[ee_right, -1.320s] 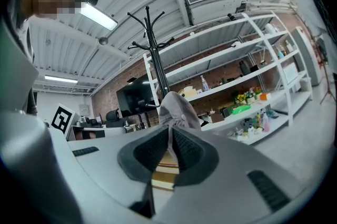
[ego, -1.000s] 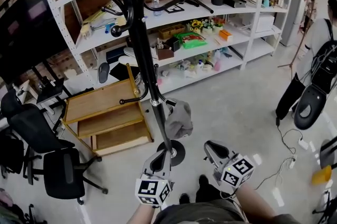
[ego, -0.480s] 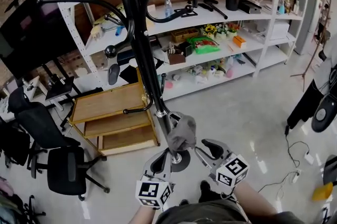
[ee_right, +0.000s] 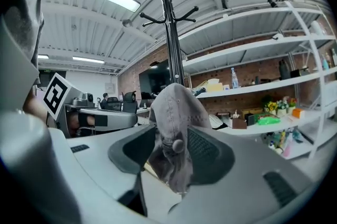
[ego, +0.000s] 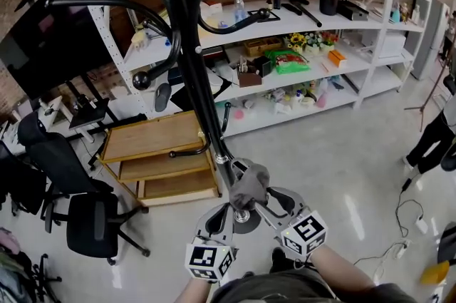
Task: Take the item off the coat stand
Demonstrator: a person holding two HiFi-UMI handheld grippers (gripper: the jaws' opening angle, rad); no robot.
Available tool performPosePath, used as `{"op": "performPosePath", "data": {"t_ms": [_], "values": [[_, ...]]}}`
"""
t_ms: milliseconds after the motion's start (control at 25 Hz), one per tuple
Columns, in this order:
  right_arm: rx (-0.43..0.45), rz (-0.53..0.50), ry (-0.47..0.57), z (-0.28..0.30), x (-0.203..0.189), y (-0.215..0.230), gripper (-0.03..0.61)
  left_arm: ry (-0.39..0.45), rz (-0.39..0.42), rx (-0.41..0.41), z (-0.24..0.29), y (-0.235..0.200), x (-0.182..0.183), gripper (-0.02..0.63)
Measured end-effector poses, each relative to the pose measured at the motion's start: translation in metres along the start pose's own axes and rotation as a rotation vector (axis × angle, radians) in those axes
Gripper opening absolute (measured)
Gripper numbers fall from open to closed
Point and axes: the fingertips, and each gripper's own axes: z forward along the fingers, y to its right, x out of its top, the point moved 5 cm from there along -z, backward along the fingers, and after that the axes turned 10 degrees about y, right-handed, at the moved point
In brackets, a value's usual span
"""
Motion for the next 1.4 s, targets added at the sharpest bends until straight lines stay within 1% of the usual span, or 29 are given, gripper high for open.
{"op": "performPosePath", "data": {"t_ms": [160,280,320,440,480,520,560,640,880,1080,1400], "values": [[0.036,-0.02,-0.005,0.01,0.001,-0.001,0.173,0.007,0.003,0.014,0.004,-0.002,0.002,0.008],[0.046,-0.09,-0.026,0.016,0.004,-0.002,0.172,0.009,0.003,0.02,0.007,-0.004,0.004,0.008],[0.04,-0.101,-0.033,0.016,0.007,-0.003,0.172,0.01,0.002,0.024,0.007,-0.004,0.004,0.008],[0.017,-0.095,-0.038,0.018,0.013,-0.004,0.166,0.01,0.0,0.028,0.008,-0.005,0.003,0.008],[0.009,-0.095,-0.037,0.018,0.013,-0.003,0.114,0.009,-0.001,0.027,0.008,-0.005,0.003,0.008],[0.001,-0.097,-0.036,0.018,0.013,-0.002,0.091,0.009,-0.001,0.026,0.008,-0.005,0.002,0.008],[-0.005,-0.097,-0.036,0.018,0.013,-0.001,0.075,0.009,-0.001,0.025,0.007,-0.005,0.002,0.008],[-0.016,-0.09,-0.035,0.018,0.014,0.001,0.063,0.011,-0.001,0.021,0.007,-0.005,0.002,0.008],[-0.05,-0.087,-0.006,0.014,0.023,0.006,0.049,0.016,-0.008,0.015,0.005,-0.004,0.003,0.008],[-0.078,-0.101,0.054,0.009,0.036,0.014,0.047,0.019,-0.012,-0.003,0.003,-0.004,0.003,0.008],[-0.156,-0.101,0.11,-0.011,0.059,0.002,0.046,0.023,-0.033,-0.04,-0.012,-0.004,0.011,0.008]]}}
